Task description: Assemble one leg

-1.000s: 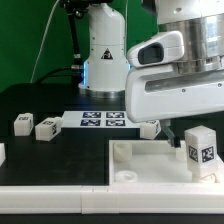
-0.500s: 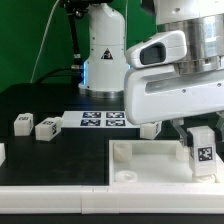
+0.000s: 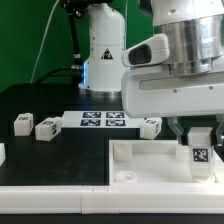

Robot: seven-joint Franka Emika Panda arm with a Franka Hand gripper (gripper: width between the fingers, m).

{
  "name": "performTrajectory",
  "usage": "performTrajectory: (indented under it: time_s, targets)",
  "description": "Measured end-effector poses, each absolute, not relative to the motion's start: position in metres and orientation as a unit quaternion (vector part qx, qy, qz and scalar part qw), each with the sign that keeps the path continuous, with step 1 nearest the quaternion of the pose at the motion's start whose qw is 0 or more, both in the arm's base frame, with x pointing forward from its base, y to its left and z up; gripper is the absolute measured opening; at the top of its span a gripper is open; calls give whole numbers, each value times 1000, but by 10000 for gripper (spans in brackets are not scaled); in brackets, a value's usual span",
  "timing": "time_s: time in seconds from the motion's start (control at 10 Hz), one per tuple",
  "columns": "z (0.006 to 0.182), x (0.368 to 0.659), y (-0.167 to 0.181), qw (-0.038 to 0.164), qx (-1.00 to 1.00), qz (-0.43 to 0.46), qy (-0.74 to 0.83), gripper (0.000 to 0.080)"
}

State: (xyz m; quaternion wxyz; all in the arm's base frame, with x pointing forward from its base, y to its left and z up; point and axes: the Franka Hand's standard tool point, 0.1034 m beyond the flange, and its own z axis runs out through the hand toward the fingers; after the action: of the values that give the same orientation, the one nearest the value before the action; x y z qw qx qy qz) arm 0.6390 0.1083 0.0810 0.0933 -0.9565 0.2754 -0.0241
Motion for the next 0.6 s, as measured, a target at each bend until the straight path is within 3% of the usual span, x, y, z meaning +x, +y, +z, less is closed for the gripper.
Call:
performTrajectory:
  time_s: [0.3,0.6]
  targets:
    - [80,638,106,96,-893,-8,439,290]
    - [80,638,105,96,-860,-1,502,291]
